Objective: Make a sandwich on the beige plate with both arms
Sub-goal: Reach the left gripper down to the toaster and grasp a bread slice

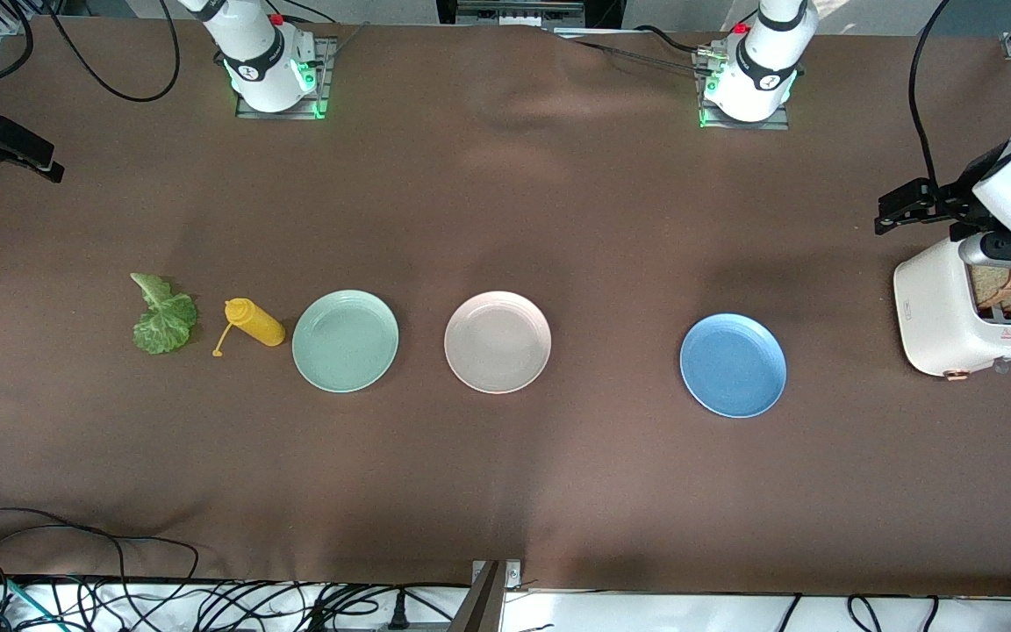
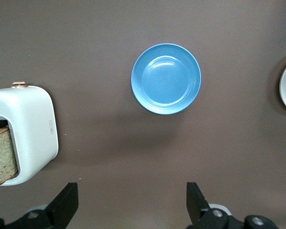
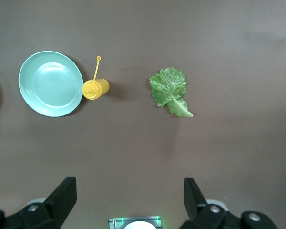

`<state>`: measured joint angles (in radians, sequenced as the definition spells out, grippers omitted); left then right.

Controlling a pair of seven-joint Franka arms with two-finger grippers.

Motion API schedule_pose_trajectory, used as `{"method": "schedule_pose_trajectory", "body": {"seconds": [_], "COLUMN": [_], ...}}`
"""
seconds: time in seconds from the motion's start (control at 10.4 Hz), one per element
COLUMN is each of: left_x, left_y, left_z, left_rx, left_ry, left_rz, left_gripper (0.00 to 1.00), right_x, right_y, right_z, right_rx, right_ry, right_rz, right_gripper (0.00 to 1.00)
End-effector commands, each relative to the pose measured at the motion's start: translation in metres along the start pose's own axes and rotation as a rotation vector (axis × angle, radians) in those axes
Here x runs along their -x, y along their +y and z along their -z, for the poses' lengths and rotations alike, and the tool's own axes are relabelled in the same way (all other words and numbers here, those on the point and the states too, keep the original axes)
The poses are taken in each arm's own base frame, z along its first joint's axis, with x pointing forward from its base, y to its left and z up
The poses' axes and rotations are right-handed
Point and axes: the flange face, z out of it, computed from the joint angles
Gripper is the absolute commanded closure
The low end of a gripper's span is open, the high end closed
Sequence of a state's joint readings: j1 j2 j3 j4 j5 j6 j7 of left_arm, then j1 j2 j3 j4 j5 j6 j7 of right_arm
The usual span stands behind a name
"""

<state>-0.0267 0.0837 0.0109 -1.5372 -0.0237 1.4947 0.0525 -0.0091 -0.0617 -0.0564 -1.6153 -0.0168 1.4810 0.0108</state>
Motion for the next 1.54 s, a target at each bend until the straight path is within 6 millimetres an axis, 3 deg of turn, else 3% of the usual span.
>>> {"method": "schedule_pose_trajectory", "body": {"seconds": [0.0,0.48,0.68,0.87,1.16,1.25,1.45], "left_x": [-0.003,-0.004,-0.006,-0.007,-0.001,0.001,-0.001], "left_y": [-0.002,-0.003,-0.03,-0.08,-0.173,-0.197,-0.223], "left_z": [-0.001,-0.005,-0.02,-0.037,-0.077,-0.096,-0.126], "left_rx": [0.023,0.026,0.0,-0.032,-0.032,-0.023,-0.073], "left_ry": [0.005,0.006,-0.025,-0.063,-0.127,-0.134,-0.189], "left_rz": [-0.018,-0.016,-0.021,-0.034,-0.054,-0.06,-0.054], "left_gripper": [0.0,0.0,0.0,0.0,0.0,0.0,0.0], "right_x": [0.002,-0.001,-0.001,-0.001,0.0,0.0,-0.003], "right_y": [0.0,0.0,-0.001,-0.002,-0.003,-0.003,-0.003], "right_z": [-0.001,-0.002,-0.001,-0.001,-0.003,-0.003,-0.006], "right_rx": [-0.003,-0.001,-0.003,-0.004,-0.004,-0.004,-0.003], "right_ry": [-0.001,0.005,0.004,0.004,-0.002,-0.003,-0.004], "right_rz": [0.017,0.017,0.018,0.02,0.021,0.021,0.021], "right_gripper": [0.0,0.0,0.0,0.0,0.0,0.0,0.0]}}
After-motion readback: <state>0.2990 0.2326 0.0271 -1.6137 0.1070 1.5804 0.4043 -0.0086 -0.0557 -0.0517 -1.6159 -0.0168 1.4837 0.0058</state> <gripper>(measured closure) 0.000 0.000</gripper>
